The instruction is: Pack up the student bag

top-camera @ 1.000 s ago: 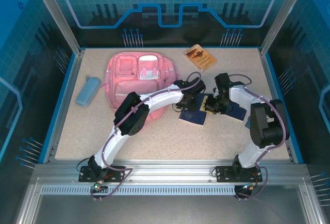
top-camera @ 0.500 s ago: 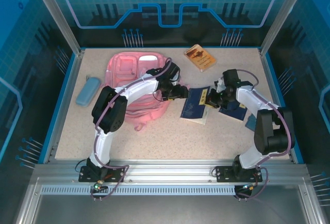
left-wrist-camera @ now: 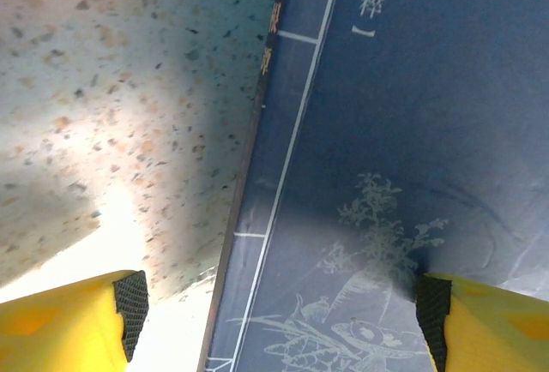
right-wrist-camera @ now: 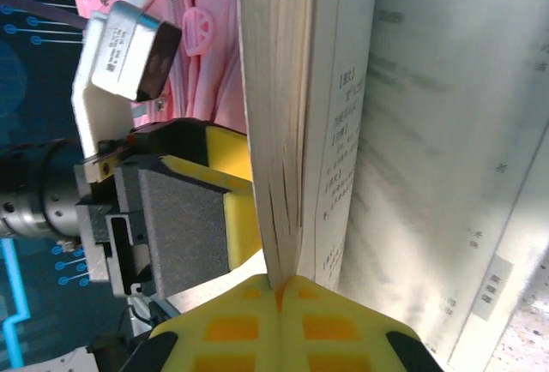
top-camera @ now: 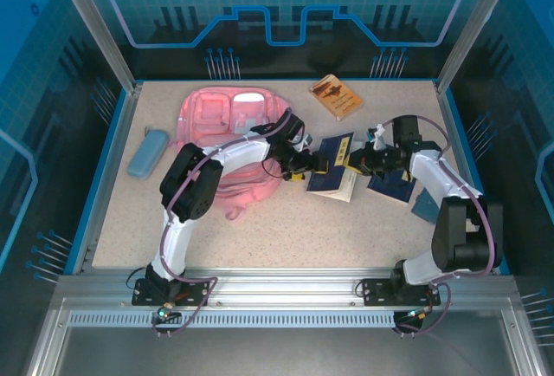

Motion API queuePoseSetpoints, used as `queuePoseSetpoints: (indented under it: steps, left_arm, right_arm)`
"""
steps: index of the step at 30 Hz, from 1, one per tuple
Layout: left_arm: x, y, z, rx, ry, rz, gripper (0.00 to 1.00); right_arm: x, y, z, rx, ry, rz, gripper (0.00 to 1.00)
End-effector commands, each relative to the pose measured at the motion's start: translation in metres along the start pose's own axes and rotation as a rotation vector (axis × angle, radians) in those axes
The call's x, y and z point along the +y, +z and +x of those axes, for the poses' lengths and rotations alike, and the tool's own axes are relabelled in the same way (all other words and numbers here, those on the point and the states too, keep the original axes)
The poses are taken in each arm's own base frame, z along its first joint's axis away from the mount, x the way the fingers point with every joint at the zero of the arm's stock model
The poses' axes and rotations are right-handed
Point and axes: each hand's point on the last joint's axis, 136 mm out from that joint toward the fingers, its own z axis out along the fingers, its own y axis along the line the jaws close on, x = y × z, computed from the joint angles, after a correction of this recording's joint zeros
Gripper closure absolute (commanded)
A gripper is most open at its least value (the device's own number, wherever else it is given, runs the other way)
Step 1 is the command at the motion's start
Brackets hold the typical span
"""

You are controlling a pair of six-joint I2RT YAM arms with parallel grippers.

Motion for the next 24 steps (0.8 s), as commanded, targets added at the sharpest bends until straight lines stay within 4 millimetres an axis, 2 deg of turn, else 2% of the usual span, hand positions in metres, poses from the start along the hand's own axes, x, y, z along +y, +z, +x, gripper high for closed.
queuePoseSetpoints:
  steps: [1, 8, 15, 24]
  left_arm:
    - [-0.016, -0.003, -0.001, 0.012, -0.005, 0.131, 0.15]
    - [-0.026, -0.028, -0.006, -0.03, 0.003, 0.257, 0.07]
    - [-0.035, -0.049, -0.006, -0.049, -0.005, 0.367, 0.04]
    - [-0.049, -0.069, -0.009, -0.075, 0.013, 0.435, 0.17]
  right_arm:
    - [0.018, -0.009, 0.003, 0.004, -0.025, -0.098, 1.0]
    - [0.014, -0.01, 0.002, 0.003, -0.011, -0.105, 1.0]
    - [0.013, -0.007, 0.002, 0.009, 0.0, -0.113, 1.0]
    - [0.014, -0.005, 0.0, 0.015, 0.013, -0.132, 1.0]
